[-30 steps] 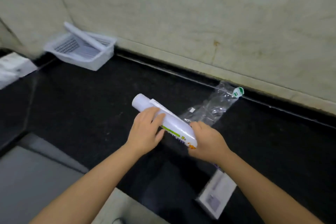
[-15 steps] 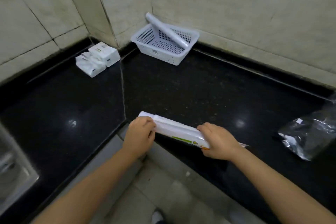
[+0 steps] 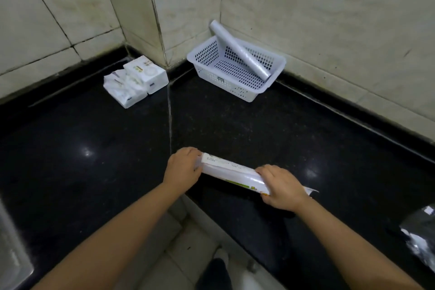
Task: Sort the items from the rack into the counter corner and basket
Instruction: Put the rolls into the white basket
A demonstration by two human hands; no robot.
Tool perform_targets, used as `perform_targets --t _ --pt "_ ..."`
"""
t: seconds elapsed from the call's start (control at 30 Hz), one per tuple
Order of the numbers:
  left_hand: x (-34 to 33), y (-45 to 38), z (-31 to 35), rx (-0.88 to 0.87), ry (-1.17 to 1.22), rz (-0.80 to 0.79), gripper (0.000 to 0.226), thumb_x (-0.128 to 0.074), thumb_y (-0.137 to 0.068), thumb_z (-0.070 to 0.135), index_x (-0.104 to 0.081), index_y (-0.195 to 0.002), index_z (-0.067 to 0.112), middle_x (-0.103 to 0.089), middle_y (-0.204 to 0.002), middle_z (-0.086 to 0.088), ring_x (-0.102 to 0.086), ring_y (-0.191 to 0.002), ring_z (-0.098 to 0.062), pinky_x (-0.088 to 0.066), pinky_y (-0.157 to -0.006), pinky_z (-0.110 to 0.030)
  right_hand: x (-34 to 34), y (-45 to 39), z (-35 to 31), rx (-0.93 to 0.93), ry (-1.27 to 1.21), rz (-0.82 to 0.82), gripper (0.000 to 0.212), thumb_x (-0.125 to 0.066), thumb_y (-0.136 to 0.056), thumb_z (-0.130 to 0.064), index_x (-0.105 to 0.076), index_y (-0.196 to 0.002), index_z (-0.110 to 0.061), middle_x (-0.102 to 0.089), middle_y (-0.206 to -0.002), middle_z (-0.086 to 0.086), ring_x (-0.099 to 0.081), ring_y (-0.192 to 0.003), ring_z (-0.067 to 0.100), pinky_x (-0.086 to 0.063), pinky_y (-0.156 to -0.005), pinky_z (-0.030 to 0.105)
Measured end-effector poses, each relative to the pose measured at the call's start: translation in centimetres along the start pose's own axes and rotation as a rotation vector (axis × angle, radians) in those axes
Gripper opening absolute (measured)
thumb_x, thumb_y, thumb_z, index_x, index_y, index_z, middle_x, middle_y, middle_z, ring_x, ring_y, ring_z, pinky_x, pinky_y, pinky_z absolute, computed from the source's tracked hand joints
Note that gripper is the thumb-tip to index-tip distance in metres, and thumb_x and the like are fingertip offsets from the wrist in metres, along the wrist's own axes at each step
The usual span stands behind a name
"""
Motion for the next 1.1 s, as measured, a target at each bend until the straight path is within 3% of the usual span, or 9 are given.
perform_targets --t 0.23,0.37,0.5,0.57,0.6,0.7,0.77,0.9,1.1 --pt "-1.3 -5.9 0.2 -0.054 -0.152 -0.212 0.035 -0.052 -0.089 0.016 -0.055 -0.123 0.008 -0.055 -0.129 -0.008 -0.051 -0.117 -0.021 -0.044 -0.097 -0.031 -0.6 -3.4 3.3 -0.054 -0.04 -0.018 0.062 -0.057 -0.078 -0.027 -0.034 -0.135 -0.017 -0.047 -0.133 0.001 -0.046 -0.113 0.021 -0.038 -0.093 0.03" --pt "-2.2 -7.1 -0.4 -0.078 -0.196 -0.323 0.039 -0.055 -0.089 0.016 -0.053 -0.127 0.012 -0.051 -0.131 -0.006 -0.044 -0.122 -0.021 -0.042 -0.102 -0.033 -1.7 -3.4 3.6 -0.107 -0.071 -0.029 0.065 -0.056 -0.078 -0.027 -0.03 -0.137 -0.021 -0.043 -0.136 -0.002 -0.043 -0.115 0.02 -0.034 -0.096 0.029" --pt "-2.4 -7.6 -0.5 -0.099 -0.197 -0.329 0.04 -0.057 -0.086 0.018 -0.054 -0.126 0.015 -0.053 -0.129 -0.004 -0.044 -0.121 -0.019 -0.043 -0.101 -0.032 -0.7 -3.1 3.3 -0.153 -0.11 -0.015 0.073 -0.062 -0.078 -0.044 -0.03 -0.139 -0.018 -0.039 -0.141 0.001 -0.037 -0.128 0.02 -0.022 -0.11 0.034" --pt "-2.3 -7.6 -0.6 -0.105 -0.18 -0.305 0.038 -0.057 -0.086 0.018 -0.055 -0.124 0.015 -0.054 -0.129 -0.003 -0.045 -0.12 -0.018 -0.043 -0.099 -0.03 1.8 -2.3 2.4 -0.143 -0.131 0.148 0.063 -0.074 -0.072 -0.038 -0.053 -0.123 -0.007 -0.056 -0.125 0.013 -0.053 -0.115 0.03 -0.035 -0.105 0.044" --pt "-2.2 -7.6 -0.7 -0.105 -0.169 -0.295 0.037 -0.056 -0.087 0.018 -0.056 -0.123 0.015 -0.054 -0.128 -0.003 -0.045 -0.12 -0.017 -0.043 -0.099 -0.029 3.2 -1.6 2.1 -0.142 -0.118 0.275 0.053 -0.081 -0.065 -0.029 -0.063 -0.108 -0.003 -0.066 -0.109 0.015 -0.063 -0.1 0.032 -0.046 -0.095 0.046" --pt "-2.2 -7.5 -0.8 -0.116 -0.121 -0.289 0.035 -0.054 -0.087 0.016 -0.057 -0.122 0.014 -0.054 -0.128 -0.002 -0.045 -0.12 -0.017 -0.044 -0.098 -0.029 5.5 0.0 1.0 -0.15 -0.1 0.435 0.038 -0.089 -0.049 -0.009 -0.071 -0.082 -0.005 -0.072 -0.082 0.008 -0.069 -0.074 0.026 -0.056 -0.072 0.033" --pt "-2.1 -7.4 -0.8 -0.122 -0.097 -0.289 0.034 -0.052 -0.087 0.015 -0.058 -0.121 0.013 -0.055 -0.128 -0.002 -0.045 -0.119 -0.017 -0.044 -0.097 -0.029 4.7 -0.5 1.1 -0.164 -0.072 0.34 0.042 -0.088 -0.047 -0.007 -0.071 -0.084 -0.005 -0.073 -0.085 0.009 -0.07 -0.075 0.027 -0.057 -0.07 0.033" --pt "-2.0 -7.3 -1.0 -0.123 -0.079 -0.276 0.038 -0.052 -0.088 0.016 -0.054 -0.125 0.014 -0.053 -0.131 0.0 -0.043 -0.122 -0.015 -0.044 -0.099 -0.029 1.8 -2.6 1.5 -0.228 -0.145 0.094 0.042 -0.058 -0.084 -0.019 -0.052 -0.125 -0.009 -0.052 -0.132 0.008 -0.048 -0.121 0.025 -0.035 -0.105 0.029" --pt "-2.1 -6.9 -1.3 -0.151 -0.083 -0.272 0.04 -0.053 -0.088 0.02 -0.051 -0.128 0.013 -0.049 -0.133 0.001 -0.04 -0.125 -0.014 -0.042 -0.1 -0.028 -0.2 -5.9 0.7 -0.232 -0.098 -0.097 0.06 -0.055 -0.085 -0.032 -0.032 -0.139 -0.016 -0.035 -0.147 0.003 -0.037 -0.13 0.021 -0.029 -0.108 0.027"
Point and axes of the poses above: each hand's wrist, its own y-axis away from the middle knuckle, its own x-axis out of the back of the hand, z = x × y, the point moved 9 cm from there along -y, towards the middle knuckle
